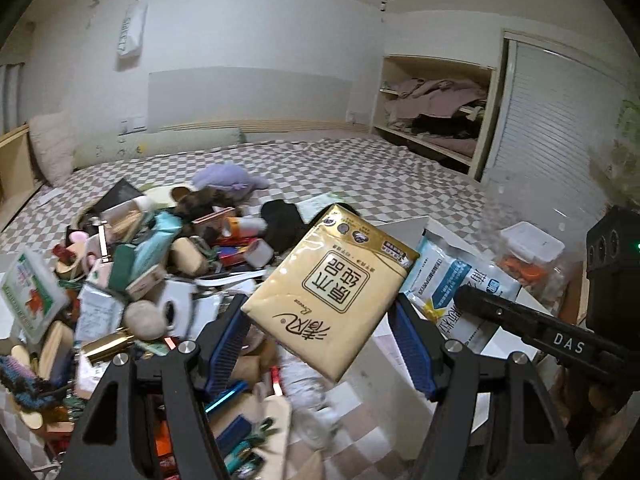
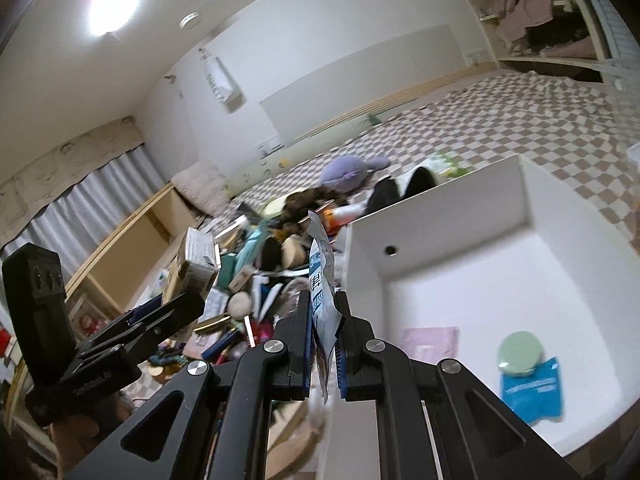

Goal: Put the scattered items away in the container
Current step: 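Carry the yellow tissue packet and tube packet over the white shoebox with both tools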

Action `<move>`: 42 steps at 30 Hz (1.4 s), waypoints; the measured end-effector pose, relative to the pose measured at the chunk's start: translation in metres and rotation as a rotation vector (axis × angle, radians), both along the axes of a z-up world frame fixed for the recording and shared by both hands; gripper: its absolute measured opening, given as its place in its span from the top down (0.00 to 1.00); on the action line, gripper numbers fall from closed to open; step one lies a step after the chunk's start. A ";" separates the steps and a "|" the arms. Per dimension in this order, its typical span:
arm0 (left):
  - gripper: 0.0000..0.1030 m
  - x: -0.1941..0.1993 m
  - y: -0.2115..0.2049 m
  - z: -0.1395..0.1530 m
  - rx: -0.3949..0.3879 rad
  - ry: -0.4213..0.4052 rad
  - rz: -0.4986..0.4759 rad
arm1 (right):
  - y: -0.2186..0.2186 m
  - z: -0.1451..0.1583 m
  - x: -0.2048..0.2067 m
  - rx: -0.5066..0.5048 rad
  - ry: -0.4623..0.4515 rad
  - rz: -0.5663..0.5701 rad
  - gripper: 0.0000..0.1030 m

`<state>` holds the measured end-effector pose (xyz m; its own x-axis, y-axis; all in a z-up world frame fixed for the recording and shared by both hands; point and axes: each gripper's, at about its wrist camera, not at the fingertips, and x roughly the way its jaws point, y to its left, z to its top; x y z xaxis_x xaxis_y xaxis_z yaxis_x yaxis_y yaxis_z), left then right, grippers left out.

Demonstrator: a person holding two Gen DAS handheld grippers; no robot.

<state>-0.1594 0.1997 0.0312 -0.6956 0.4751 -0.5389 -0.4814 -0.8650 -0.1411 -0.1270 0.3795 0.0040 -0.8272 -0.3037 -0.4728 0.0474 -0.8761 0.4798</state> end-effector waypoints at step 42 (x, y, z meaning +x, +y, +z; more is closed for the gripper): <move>0.32 -0.007 0.130 -0.061 -0.075 -0.141 -0.130 | 0.104 -0.046 0.017 -0.071 -0.100 -0.065 0.90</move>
